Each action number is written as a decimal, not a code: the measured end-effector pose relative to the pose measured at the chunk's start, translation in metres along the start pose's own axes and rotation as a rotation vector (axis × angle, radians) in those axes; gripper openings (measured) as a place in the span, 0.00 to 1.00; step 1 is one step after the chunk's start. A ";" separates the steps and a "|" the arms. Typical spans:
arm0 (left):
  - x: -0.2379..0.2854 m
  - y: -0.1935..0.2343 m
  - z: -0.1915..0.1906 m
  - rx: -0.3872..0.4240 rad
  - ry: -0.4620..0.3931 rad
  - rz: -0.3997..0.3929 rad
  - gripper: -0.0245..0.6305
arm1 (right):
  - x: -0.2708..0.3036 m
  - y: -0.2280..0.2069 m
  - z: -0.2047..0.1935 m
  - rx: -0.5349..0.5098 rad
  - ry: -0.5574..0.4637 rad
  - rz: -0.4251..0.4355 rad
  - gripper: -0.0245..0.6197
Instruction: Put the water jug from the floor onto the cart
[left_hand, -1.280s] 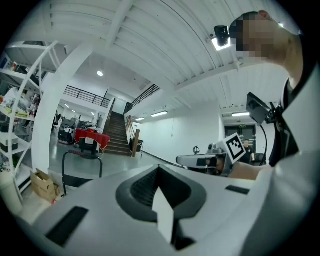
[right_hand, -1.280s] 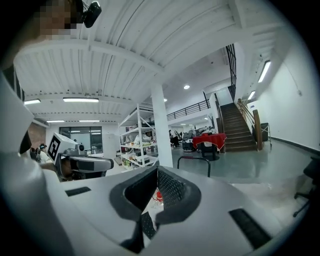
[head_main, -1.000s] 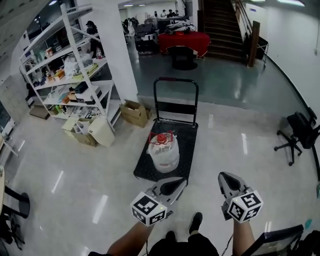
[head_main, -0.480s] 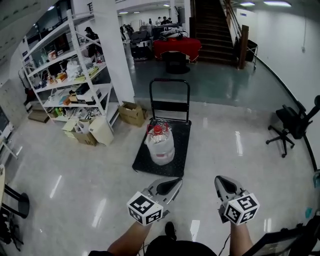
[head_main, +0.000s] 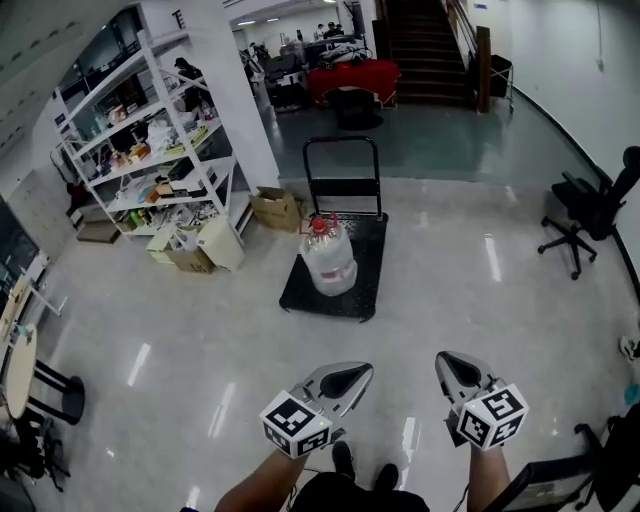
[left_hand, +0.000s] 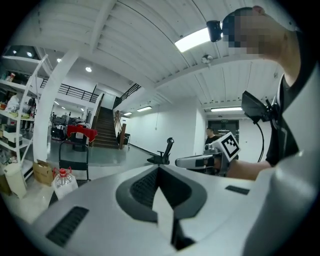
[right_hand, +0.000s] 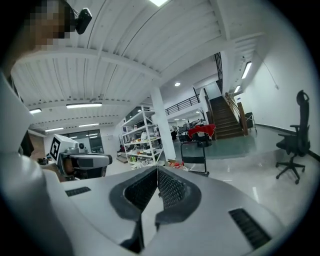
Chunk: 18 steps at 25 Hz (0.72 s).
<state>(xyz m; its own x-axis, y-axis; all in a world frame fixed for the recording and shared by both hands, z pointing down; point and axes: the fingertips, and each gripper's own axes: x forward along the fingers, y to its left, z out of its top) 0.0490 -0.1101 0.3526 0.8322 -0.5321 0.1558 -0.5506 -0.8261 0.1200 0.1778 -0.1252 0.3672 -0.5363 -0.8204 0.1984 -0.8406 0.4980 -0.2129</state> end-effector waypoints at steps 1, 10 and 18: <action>-0.010 -0.008 -0.001 -0.002 0.001 0.004 0.04 | -0.008 0.011 -0.003 -0.008 0.002 0.003 0.04; -0.103 -0.082 -0.039 0.073 0.019 -0.013 0.04 | -0.072 0.103 -0.034 -0.039 -0.038 -0.029 0.04; -0.216 -0.131 -0.087 0.001 0.027 -0.073 0.04 | -0.142 0.210 -0.098 -0.002 -0.001 -0.123 0.04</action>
<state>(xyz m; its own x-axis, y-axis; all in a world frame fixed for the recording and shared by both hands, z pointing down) -0.0641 0.1286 0.3882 0.8682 -0.4651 0.1728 -0.4883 -0.8627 0.1312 0.0705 0.1235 0.3879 -0.4289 -0.8758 0.2215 -0.9003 0.3941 -0.1850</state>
